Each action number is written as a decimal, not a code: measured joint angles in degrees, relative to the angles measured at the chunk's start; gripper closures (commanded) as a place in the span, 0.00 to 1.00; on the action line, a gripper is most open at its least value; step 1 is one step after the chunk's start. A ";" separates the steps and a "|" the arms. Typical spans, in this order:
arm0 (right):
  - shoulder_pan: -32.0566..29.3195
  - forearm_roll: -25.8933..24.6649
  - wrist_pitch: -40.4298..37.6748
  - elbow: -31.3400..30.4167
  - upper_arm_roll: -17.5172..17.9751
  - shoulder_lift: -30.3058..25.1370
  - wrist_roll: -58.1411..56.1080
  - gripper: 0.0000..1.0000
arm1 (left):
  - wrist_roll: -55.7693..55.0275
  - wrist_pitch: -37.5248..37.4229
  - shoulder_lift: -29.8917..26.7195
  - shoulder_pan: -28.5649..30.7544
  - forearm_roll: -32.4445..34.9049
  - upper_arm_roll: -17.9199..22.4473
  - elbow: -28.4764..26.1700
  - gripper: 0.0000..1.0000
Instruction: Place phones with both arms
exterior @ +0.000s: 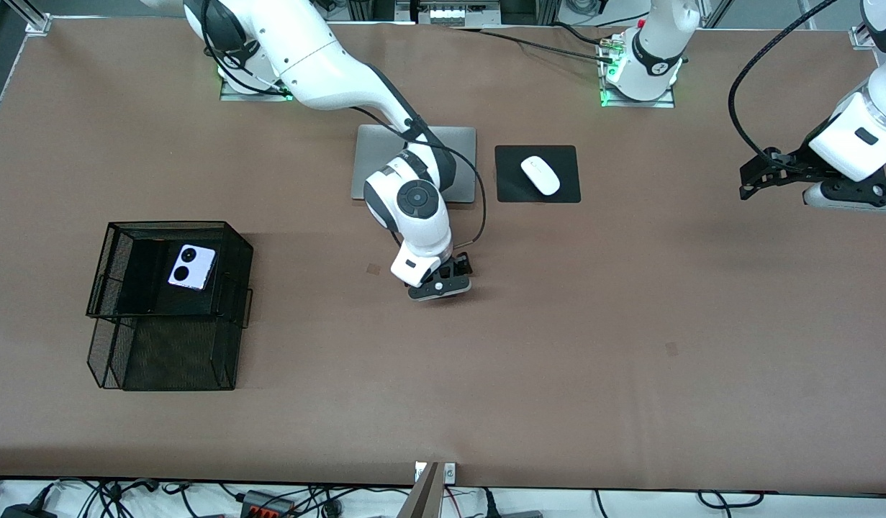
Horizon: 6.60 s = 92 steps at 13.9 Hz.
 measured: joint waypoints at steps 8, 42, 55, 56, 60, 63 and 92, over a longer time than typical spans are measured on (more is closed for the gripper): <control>0.13 -2.60 -1.24 0.56 -0.25 0.42 0.68 0.73 | 0.01 -0.76 0.00 0.91 0.00 -0.46 0.25 0.00; -39.02 -2.81 -17.38 6.45 -4.90 -6.02 -33.07 0.73 | 0.07 -0.88 0.01 1.21 0.00 -1.11 0.38 0.00; -40.43 1.00 -16.25 5.04 -4.55 -8.56 -36.42 0.00 | 0.08 -0.88 0.21 1.61 0.00 -0.89 1.45 0.00; -40.32 1.01 -16.65 5.66 -4.44 -10.58 -36.46 0.00 | 0.08 -0.88 0.23 1.61 0.00 -0.90 1.47 0.00; -38.38 1.04 -31.46 6.43 -3.43 -20.04 -36.74 0.00 | 0.08 -0.88 0.25 1.58 0.00 -1.11 1.63 0.00; -36.35 1.10 -39.65 6.71 -3.38 -24.21 -33.88 0.00 | 0.08 -0.88 0.25 1.58 0.00 -1.09 1.68 0.00; -45.58 -3.58 -38.32 -24.11 4.09 -52.91 -30.30 0.00 | 0.10 -1.45 0.26 2.32 0.00 -0.55 2.25 0.00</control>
